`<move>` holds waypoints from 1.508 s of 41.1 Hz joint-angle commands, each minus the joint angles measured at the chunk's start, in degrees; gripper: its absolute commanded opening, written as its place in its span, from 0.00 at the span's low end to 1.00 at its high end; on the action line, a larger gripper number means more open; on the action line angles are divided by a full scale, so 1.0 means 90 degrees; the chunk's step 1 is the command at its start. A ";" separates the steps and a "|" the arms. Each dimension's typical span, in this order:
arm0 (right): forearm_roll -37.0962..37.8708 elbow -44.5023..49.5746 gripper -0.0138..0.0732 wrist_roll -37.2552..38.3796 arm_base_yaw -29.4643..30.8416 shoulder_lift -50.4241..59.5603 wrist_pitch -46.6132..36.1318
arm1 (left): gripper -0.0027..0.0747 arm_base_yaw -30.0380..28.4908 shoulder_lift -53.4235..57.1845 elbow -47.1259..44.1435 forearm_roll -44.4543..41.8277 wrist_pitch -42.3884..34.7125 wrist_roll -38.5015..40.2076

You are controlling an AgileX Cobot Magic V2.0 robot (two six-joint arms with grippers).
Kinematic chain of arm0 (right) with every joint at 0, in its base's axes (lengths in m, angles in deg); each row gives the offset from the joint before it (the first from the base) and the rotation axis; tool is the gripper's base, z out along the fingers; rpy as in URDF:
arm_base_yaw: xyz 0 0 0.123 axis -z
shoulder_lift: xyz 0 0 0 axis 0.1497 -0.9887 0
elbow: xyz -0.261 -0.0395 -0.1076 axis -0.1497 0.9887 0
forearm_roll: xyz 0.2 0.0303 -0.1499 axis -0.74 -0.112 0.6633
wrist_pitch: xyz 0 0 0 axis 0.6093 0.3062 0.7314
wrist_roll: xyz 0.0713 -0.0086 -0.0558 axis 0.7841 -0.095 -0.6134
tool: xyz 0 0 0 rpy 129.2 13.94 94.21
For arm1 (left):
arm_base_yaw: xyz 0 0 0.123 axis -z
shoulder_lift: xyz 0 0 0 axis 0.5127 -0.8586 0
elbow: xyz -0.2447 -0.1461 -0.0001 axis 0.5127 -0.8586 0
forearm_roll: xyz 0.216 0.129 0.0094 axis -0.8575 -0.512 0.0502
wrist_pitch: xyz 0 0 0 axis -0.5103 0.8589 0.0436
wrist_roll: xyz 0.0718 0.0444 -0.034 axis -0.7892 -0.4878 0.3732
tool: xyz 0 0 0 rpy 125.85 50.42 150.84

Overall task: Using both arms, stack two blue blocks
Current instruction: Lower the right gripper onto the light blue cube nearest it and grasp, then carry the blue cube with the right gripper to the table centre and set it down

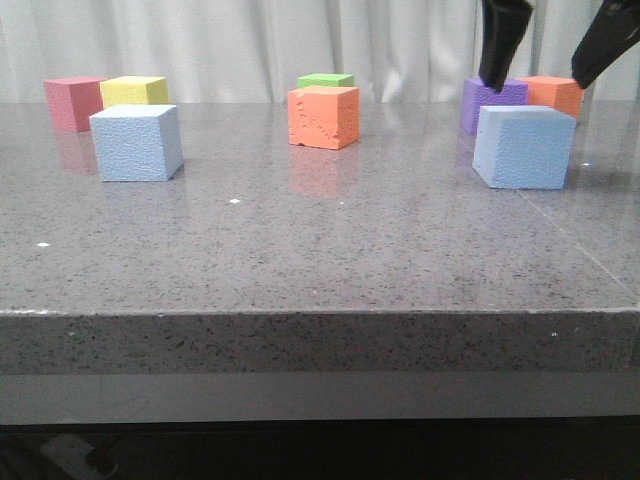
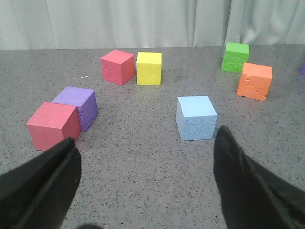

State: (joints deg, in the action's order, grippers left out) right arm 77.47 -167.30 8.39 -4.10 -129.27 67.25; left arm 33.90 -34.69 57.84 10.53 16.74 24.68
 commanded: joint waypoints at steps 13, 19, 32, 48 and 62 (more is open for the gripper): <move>-0.0007 -0.0491 0.84 0.0147 0.0019 -0.0604 -0.0137 | 0.76 -0.0002 -0.0069 0.0214 0.0035 -0.0462 0.0049; -0.0048 -0.0504 0.68 0.0147 0.0019 -0.0617 -0.0138 | 0.76 -0.0002 -0.0069 0.0214 0.0035 -0.0462 0.0049; -0.0248 -0.1128 0.63 0.0178 -0.0712 -0.0558 0.0658 | 0.76 -0.0002 -0.0069 0.0214 0.0035 -0.0462 0.0049; 0.1389 -0.1863 0.63 0.2437 -0.2452 -0.0855 0.0730 | 0.76 -0.0002 -0.0069 0.0214 0.0035 -0.0462 0.0049; 0.1562 -0.1941 0.69 0.2775 -0.2580 -0.1369 0.0283 | 0.76 -0.0002 -0.0069 0.0214 0.0035 -0.0462 0.0049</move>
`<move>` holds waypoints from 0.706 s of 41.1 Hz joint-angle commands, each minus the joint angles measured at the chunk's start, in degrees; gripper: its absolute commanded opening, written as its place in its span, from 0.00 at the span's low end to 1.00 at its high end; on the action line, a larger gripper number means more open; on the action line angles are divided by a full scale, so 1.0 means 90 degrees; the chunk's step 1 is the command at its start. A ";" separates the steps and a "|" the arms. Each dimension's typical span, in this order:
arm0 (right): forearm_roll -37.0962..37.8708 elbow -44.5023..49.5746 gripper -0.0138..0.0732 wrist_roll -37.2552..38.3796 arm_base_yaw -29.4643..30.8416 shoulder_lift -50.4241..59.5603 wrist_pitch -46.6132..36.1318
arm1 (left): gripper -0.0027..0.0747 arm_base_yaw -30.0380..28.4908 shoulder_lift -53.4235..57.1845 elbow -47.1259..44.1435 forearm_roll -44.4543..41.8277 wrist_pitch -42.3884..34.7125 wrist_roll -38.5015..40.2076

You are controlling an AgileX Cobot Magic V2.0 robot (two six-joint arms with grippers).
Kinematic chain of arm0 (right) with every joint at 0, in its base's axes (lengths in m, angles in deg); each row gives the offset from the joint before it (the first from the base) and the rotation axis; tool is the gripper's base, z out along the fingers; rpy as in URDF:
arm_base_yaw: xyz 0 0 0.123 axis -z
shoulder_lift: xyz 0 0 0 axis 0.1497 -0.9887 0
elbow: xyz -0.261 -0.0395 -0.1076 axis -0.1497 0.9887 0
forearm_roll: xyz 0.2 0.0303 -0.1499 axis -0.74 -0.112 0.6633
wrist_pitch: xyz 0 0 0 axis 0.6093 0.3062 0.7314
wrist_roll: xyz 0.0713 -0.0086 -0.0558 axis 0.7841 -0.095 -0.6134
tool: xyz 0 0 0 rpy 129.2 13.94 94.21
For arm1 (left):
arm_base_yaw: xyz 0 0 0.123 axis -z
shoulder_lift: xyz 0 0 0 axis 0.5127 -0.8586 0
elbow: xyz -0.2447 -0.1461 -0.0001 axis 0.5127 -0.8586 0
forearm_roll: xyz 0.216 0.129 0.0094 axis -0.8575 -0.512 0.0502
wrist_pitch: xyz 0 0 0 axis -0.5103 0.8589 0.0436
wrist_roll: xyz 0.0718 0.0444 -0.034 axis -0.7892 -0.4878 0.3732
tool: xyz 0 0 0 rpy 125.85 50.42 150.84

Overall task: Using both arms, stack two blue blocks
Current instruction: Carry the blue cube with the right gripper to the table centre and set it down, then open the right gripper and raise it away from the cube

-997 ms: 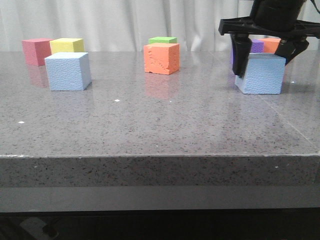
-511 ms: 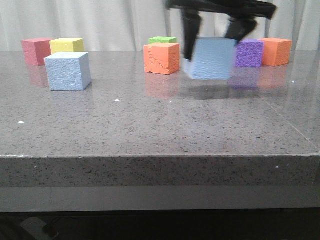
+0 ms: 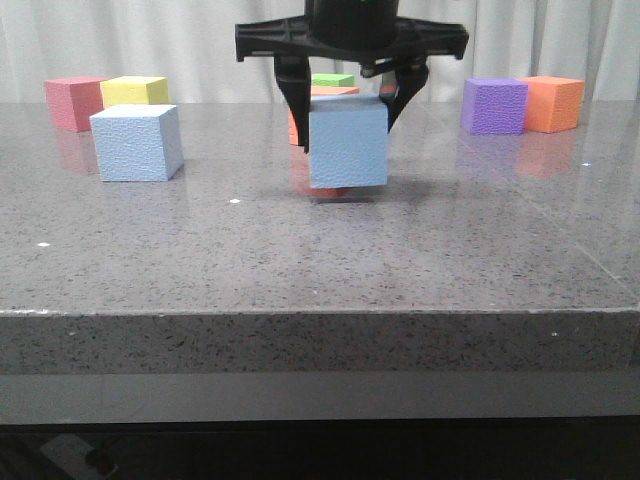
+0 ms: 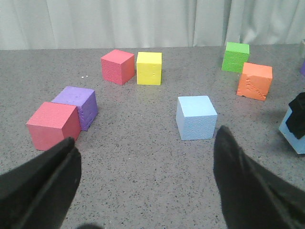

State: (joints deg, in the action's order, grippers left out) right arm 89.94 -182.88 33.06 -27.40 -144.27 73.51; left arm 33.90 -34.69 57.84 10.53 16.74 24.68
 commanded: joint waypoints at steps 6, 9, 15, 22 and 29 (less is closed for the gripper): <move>0.0152 -0.0210 0.82 0.0033 0.0009 0.0235 -0.0535 | 0.76 -0.0002 -0.0069 0.0214 0.0035 -0.0462 0.0049; 0.0152 -0.0210 0.83 0.0038 0.0009 0.0234 -0.0636 | 0.76 -0.0002 -0.0069 0.0214 0.0035 -0.0462 0.0049; 0.0047 -0.0265 0.83 0.0066 0.0009 0.0326 -0.0729 | 0.76 -0.0002 -0.0069 0.0214 0.0035 -0.0462 0.0049; 0.0047 -0.0411 0.83 -0.0440 0.0009 0.0785 -0.0333 | 0.76 -0.0002 -0.0069 0.0214 0.0035 -0.0462 0.0049; -0.0230 -0.0388 0.83 -0.2192 0.0028 0.1535 0.0401 | 0.76 -0.0002 -0.0069 0.0214 0.0035 -0.0462 0.0049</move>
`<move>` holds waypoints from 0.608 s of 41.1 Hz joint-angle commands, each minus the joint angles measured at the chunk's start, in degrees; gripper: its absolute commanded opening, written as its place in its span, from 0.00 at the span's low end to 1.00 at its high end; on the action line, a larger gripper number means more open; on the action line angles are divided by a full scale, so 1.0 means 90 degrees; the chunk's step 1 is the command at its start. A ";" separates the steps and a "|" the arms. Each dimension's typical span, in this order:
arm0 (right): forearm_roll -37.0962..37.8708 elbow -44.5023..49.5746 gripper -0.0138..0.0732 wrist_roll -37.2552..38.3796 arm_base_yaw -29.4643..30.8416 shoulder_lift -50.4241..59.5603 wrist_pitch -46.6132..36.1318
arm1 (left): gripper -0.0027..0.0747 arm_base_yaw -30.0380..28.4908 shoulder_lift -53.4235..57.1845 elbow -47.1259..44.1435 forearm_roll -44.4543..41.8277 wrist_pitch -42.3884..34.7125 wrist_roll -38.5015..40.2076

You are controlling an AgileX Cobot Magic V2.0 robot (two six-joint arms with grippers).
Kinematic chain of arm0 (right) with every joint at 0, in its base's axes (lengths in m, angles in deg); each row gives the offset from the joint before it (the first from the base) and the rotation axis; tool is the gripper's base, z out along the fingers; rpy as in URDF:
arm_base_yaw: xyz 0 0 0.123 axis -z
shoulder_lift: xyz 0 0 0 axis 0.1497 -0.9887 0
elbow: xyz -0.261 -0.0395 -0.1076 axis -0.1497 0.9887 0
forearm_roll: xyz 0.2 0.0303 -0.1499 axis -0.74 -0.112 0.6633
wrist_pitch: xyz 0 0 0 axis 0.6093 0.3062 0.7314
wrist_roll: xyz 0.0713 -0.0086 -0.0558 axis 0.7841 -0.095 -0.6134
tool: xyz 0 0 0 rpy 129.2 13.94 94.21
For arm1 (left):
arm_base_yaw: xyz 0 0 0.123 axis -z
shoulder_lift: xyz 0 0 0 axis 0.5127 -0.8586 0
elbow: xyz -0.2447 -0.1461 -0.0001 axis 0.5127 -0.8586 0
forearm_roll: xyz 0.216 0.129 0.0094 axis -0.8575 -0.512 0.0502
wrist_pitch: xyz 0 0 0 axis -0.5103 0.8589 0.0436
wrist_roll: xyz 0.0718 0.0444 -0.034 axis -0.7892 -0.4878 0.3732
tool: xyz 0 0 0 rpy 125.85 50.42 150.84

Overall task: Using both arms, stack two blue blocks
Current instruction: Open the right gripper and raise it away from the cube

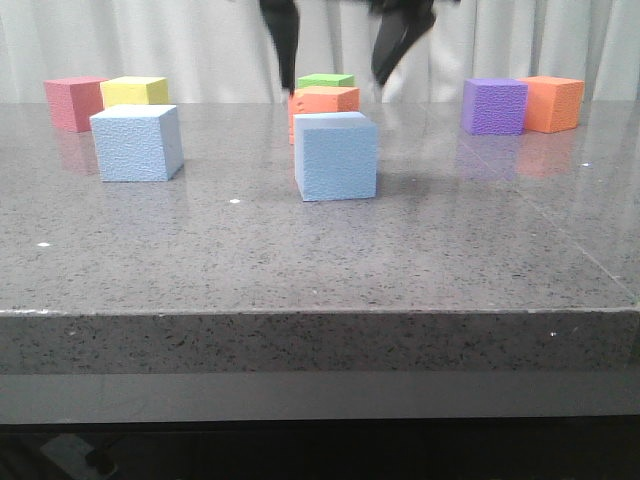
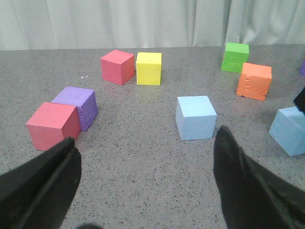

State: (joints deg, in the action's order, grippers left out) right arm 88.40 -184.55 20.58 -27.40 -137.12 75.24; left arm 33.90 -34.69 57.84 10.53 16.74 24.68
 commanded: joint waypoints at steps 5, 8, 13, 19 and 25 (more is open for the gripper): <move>-0.0358 0.0272 0.83 -0.1632 0.0072 0.1501 0.0338 | 0.76 -0.0002 -0.0069 0.0214 0.0035 -0.0462 0.0049; -0.0584 0.0832 0.83 -0.1950 0.0166 0.2026 0.0091 | 0.76 -0.0002 -0.0069 0.0214 0.0035 -0.0462 0.0049; -0.1303 0.1970 0.83 -0.2608 0.0479 0.2978 -0.0470 | 0.76 -0.0002 -0.0069 0.0214 0.0035 -0.0462 0.0049; -0.1721 0.3404 0.83 -0.3072 0.0636 0.4207 -0.1585 | 0.76 -0.0002 -0.0069 0.0214 0.0035 -0.0462 0.0049; -0.1676 0.4498 0.83 -0.3154 0.0636 0.5182 -0.2250 | 0.76 -0.0002 -0.0069 0.0214 0.0035 -0.0462 0.0049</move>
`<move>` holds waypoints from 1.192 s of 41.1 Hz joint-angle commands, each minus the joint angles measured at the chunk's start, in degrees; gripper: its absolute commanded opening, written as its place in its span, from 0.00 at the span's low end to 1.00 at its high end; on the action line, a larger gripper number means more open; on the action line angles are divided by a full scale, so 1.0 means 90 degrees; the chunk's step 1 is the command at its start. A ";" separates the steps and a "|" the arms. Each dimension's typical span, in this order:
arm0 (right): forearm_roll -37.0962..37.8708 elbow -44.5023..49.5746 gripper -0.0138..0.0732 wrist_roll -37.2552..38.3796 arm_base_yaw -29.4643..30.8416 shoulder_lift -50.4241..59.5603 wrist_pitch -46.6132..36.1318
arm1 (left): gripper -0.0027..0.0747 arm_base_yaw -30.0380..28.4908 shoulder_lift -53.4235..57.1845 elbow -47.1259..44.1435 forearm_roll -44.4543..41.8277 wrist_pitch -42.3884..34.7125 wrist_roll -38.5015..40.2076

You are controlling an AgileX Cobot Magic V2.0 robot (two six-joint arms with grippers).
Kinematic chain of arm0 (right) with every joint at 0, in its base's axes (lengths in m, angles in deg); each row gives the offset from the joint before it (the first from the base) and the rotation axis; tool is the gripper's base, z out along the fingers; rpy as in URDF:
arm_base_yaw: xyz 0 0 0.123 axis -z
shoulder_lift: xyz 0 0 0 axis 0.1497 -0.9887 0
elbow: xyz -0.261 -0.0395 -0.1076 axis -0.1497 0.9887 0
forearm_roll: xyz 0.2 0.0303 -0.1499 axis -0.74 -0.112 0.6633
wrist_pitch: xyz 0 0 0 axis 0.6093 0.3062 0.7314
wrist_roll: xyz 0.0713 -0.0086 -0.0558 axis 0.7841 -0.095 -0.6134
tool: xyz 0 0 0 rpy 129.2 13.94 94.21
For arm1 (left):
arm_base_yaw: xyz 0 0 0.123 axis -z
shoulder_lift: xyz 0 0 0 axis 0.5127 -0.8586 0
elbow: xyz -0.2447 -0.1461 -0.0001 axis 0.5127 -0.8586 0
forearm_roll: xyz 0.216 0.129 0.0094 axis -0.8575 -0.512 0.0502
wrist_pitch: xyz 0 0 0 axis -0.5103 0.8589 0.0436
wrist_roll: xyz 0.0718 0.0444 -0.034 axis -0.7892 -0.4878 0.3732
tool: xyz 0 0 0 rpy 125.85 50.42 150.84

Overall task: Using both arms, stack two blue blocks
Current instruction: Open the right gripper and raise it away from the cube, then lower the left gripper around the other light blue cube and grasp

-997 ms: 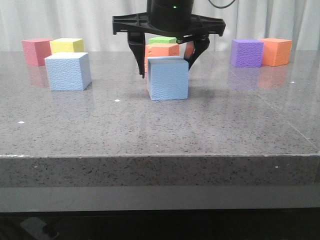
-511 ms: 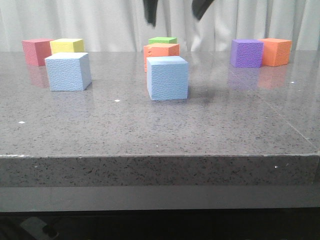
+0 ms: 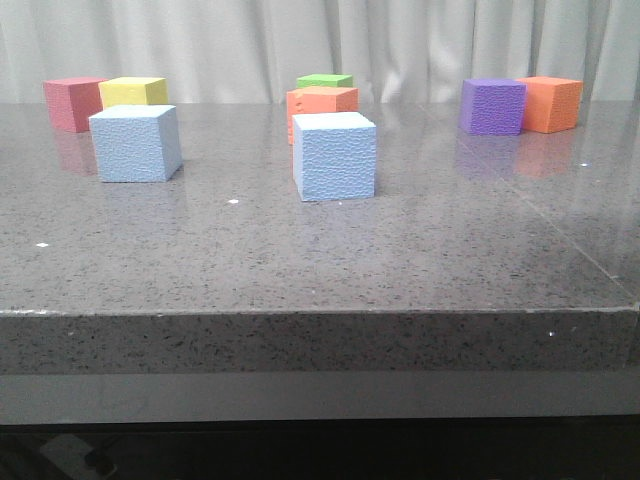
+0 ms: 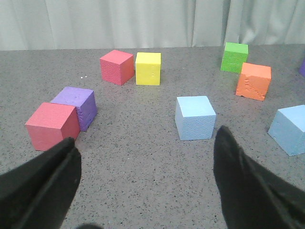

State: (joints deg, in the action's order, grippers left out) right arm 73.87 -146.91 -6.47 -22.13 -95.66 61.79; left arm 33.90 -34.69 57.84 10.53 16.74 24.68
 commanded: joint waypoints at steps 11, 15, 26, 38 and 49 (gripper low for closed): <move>-0.0061 0.2002 0.83 -0.0154 0.0051 0.2235 -0.1368 | 0.76 -0.0002 -0.0069 0.0214 0.0035 -0.0462 0.0049; -0.0061 0.2392 0.83 -0.0154 0.0051 0.2690 -0.1493 | 0.76 -0.0002 -0.0069 0.0214 0.0035 -0.0509 0.0049; -0.0061 0.2597 0.83 -0.0154 0.0051 0.3069 -0.1352 | 0.76 -0.0002 -0.0069 0.0214 0.0103 -0.1008 0.0049; -0.0061 0.2597 0.83 -0.0154 0.0051 0.3069 -0.1200 | 0.76 0.0182 -0.0978 0.0619 0.0237 -0.0759 -0.0135; -0.0061 0.2597 0.83 -0.0154 0.0051 0.3069 -0.1200 | 0.77 0.1296 -0.2514 0.1543 -0.0088 -0.0566 -0.0590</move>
State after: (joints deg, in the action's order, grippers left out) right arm 73.74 -122.23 -7.29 -22.13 -68.29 54.49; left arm 43.72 -53.79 67.49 10.61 14.45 19.80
